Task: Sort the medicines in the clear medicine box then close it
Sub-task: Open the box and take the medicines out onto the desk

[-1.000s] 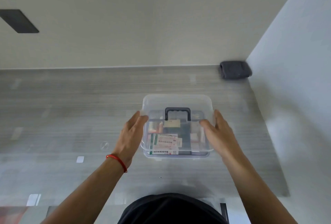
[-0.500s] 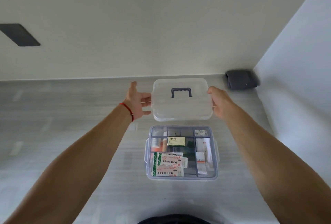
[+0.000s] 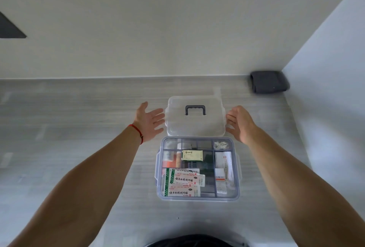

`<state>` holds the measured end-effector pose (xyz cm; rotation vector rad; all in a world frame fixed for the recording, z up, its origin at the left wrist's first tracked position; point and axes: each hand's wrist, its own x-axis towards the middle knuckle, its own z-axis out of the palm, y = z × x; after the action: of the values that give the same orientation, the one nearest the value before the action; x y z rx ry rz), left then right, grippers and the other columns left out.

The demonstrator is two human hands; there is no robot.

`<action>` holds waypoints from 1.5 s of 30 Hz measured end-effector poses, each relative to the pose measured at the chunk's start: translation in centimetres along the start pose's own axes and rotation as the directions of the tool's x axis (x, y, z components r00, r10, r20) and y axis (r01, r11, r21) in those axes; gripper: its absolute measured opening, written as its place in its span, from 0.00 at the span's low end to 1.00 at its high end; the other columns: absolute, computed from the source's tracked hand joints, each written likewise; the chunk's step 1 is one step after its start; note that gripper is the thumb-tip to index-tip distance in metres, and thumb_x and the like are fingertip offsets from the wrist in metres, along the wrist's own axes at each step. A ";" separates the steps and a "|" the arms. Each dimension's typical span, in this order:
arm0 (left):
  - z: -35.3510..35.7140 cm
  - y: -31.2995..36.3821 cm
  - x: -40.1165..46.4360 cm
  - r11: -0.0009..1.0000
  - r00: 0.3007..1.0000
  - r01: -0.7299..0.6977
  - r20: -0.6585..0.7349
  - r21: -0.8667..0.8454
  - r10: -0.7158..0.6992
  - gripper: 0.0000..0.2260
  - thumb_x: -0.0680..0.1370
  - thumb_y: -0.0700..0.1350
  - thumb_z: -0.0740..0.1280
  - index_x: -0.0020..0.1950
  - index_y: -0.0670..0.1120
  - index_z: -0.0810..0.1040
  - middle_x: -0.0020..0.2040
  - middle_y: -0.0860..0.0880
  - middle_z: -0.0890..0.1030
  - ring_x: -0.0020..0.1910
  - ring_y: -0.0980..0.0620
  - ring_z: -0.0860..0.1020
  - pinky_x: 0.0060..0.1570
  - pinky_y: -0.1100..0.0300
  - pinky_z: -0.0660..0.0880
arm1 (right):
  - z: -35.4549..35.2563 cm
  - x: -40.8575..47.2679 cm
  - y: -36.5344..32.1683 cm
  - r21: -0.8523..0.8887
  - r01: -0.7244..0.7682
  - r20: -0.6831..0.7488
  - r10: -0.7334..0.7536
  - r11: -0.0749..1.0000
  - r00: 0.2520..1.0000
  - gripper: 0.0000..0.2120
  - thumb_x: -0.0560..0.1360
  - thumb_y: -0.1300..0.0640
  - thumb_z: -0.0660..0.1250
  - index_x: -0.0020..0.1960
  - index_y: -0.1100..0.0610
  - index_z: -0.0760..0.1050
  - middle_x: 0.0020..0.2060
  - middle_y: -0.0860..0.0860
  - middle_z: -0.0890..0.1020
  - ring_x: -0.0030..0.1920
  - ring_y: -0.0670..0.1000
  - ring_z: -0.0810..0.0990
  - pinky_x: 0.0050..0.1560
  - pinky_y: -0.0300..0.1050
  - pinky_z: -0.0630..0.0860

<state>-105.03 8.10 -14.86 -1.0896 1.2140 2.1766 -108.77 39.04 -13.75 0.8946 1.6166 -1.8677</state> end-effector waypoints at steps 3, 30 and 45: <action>0.1 -0.8 -0.6 0.997 0.998 -0.068 -0.010 -0.018 0.068 0.27 0.80 0.59 0.56 0.71 0.44 0.74 0.72 0.43 0.72 0.73 0.44 0.68 0.73 0.40 0.64 | -0.4 -0.6 0.3 -0.131 0.015 0.015 -0.013 0.991 1.000 0.07 0.79 0.56 0.60 0.44 0.55 0.74 0.38 0.50 0.80 0.39 0.51 0.79 0.39 0.47 0.78; -1.4 -12.9 -15.7 0.208 0.718 -0.356 0.124 0.911 0.685 0.20 0.76 0.39 0.70 0.68 0.46 0.76 0.60 0.47 0.77 0.48 0.51 0.77 0.39 0.75 0.66 | -3.0 -14.5 9.8 -0.854 0.516 0.436 -0.641 -0.071 0.632 0.26 0.76 0.52 0.73 0.73 0.54 0.72 0.68 0.53 0.73 0.69 0.57 0.71 0.65 0.57 0.74; -2.0 -12.1 -15.7 0.245 0.757 -0.366 0.134 0.898 0.639 0.22 0.74 0.41 0.73 0.68 0.48 0.76 0.58 0.48 0.77 0.46 0.54 0.78 0.39 0.74 0.67 | 1.5 -13.3 6.7 -0.781 0.420 0.609 -0.415 -0.462 0.676 0.24 0.69 0.48 0.76 0.63 0.50 0.77 0.55 0.45 0.78 0.58 0.51 0.75 0.57 0.56 0.69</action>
<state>-86.58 13.08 -9.28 -0.4748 2.7358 1.2035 -95.35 35.88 -7.91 -0.7715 2.8281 -0.0317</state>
